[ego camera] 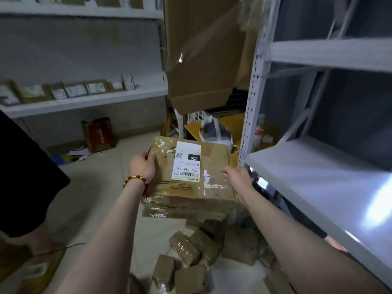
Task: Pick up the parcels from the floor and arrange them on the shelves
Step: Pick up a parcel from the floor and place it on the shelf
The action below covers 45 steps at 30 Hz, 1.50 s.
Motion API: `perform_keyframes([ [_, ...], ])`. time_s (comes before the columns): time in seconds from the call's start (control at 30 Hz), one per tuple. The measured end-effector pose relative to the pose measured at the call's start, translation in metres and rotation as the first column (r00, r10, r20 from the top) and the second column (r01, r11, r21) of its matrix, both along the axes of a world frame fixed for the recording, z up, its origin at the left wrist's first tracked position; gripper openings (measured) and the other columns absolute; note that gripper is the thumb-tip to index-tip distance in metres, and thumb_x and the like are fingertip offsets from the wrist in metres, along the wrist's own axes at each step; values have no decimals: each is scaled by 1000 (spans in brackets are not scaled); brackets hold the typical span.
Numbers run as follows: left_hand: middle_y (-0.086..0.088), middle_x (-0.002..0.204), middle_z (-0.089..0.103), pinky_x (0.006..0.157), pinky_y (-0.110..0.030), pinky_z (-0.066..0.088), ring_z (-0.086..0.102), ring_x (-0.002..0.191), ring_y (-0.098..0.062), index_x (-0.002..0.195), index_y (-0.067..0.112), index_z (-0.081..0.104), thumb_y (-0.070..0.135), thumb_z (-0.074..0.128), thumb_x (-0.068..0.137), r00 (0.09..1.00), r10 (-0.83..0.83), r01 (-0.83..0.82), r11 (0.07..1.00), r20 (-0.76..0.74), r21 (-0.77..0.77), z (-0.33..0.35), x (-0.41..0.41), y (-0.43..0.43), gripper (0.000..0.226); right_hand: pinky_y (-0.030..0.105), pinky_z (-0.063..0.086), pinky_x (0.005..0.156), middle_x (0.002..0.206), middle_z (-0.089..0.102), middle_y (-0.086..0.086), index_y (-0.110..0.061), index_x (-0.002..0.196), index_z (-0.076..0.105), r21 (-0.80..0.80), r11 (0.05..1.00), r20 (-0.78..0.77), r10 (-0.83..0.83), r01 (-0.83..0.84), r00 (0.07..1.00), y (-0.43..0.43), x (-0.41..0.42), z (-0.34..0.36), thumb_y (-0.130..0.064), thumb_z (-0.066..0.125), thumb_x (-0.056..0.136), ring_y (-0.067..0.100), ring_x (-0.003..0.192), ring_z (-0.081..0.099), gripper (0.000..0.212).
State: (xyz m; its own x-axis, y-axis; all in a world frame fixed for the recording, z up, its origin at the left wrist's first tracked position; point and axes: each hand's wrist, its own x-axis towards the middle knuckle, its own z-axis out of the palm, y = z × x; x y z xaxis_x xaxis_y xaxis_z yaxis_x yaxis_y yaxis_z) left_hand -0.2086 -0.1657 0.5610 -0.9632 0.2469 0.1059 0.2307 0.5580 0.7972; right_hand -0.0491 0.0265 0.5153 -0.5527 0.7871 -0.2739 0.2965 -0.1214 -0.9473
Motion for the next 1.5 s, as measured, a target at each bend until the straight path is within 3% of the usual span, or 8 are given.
perform_keyframes([
  [0.27,-22,98,62,76,-34,33,56,102,-41,88,1,59,25,46,101,996,-88,87,996,30,9,165,3,-2,30,44,56,89,102,61,2,-23,98,50,51,997,43,-61,59,997,-11,24,182,-42,63,89,23,97,63,25],
  [0.47,-20,121,63,92,-37,40,55,112,-38,115,2,64,29,44,102,980,-191,189,981,48,30,276,20,8,36,33,51,69,88,63,1,-18,85,57,158,972,75,-187,174,979,-24,62,303,-38,63,88,18,85,61,21],
  [0.6,-18,115,63,85,-33,39,54,96,-31,102,4,62,28,44,102,966,-258,258,966,30,10,333,33,15,31,29,32,52,69,52,2,-15,69,51,183,952,47,-257,245,965,-33,88,362,-31,64,84,17,63,48,25],
  [0.8,-19,116,62,87,-35,40,54,98,-30,105,2,63,29,42,102,933,-357,354,934,-42,-55,402,60,34,34,29,42,60,74,64,3,-12,73,64,169,915,-25,-368,367,929,-46,133,428,-30,66,76,21,69,61,18],
  [0.97,-15,116,61,83,-33,40,51,94,-26,115,0,63,29,45,101,897,-437,434,899,-66,-62,454,90,69,37,39,57,83,94,68,7,-11,93,59,206,877,-46,-434,433,900,-31,178,482,-40,65,66,26,87,67,40],
  [1.13,-19,113,62,84,-34,42,55,96,-31,110,-2,65,27,45,99,863,-494,490,869,-108,-60,488,125,109,37,32,52,77,91,65,2,-14,88,56,270,831,-86,-482,486,872,-11,222,529,-36,67,72,22,87,63,29],
  [1.3,-21,117,63,86,-38,46,58,104,-36,113,-2,64,28,48,97,832,-545,543,838,-104,-46,514,171,149,39,42,56,88,105,68,8,-10,106,59,280,810,-91,-513,516,854,19,272,553,-38,65,60,27,94,67,55],
  [1.5,-18,115,61,81,-36,43,57,101,-32,117,-4,61,22,41,102,793,-602,603,797,-93,-11,522,237,193,36,41,57,88,104,64,6,-18,88,50,263,756,-155,-581,600,799,33,333,562,-31,67,72,24,95,67,27],
])
